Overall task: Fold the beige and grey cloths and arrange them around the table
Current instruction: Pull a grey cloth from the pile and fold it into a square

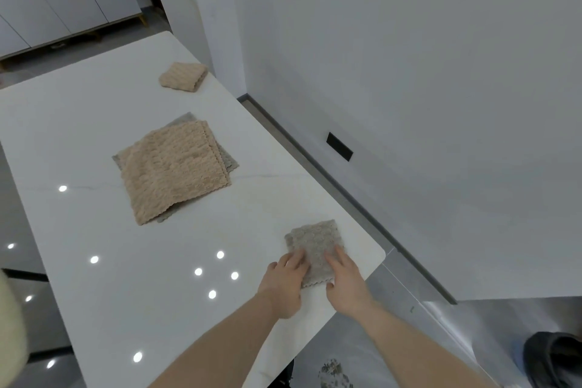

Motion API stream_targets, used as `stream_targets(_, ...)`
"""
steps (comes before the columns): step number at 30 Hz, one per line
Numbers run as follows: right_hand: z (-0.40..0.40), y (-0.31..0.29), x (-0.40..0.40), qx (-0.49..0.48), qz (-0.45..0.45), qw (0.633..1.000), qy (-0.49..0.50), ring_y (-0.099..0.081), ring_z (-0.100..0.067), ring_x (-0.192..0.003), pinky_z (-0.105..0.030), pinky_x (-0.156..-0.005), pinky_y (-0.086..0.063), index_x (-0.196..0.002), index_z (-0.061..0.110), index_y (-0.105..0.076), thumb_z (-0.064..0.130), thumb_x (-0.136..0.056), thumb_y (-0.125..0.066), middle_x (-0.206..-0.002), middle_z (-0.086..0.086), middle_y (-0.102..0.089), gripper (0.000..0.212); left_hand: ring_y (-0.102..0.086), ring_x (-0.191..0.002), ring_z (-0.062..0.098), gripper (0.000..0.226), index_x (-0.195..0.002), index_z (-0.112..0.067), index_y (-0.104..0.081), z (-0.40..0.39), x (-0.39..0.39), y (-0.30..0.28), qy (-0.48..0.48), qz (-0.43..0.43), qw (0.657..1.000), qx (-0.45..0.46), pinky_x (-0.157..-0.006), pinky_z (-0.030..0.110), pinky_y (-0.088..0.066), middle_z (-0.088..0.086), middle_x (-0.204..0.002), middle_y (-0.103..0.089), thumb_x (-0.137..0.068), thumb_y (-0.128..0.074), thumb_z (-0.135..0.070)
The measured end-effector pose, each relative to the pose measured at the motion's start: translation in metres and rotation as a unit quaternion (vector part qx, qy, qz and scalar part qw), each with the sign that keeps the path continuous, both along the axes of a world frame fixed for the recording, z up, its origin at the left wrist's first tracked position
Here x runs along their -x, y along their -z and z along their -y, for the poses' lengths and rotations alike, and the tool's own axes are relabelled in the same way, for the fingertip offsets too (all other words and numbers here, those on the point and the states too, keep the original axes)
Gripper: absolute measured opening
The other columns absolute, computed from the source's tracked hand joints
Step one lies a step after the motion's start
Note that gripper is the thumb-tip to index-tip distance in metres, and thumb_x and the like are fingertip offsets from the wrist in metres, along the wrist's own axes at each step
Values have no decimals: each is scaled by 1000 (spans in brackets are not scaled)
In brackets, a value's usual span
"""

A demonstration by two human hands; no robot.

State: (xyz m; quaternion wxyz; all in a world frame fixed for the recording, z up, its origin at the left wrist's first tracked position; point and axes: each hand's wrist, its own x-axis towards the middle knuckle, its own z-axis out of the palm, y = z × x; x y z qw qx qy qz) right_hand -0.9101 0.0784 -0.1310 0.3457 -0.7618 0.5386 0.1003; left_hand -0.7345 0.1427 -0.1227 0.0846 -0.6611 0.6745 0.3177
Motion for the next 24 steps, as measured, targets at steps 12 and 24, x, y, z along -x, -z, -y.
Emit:
stream_targets(12,-10,-4,-19,-2,-120,988,-92,12,-27,-154,-45,-124,-14,-160,26,-4,19,-90,-51,-166,-1,20,85,-19,-151,32,83,-161,-22,-14,-5,-12,-7,68,50,991,-106,-122,48,-20,3,-170,2,-86,-50,-12)
stream_targets(24,-2,-21,-51,-107,-166,978,-62,-2,-29,-153,-45,-124,-17,-160,27,-8,28,-93,-45,-167,1,7,77,-4,-157,27,75,-161,-25,-19,-87,-95,-40,-37,11,993,-113,-126,41,-13,2,-171,4,-92,-46,-15)
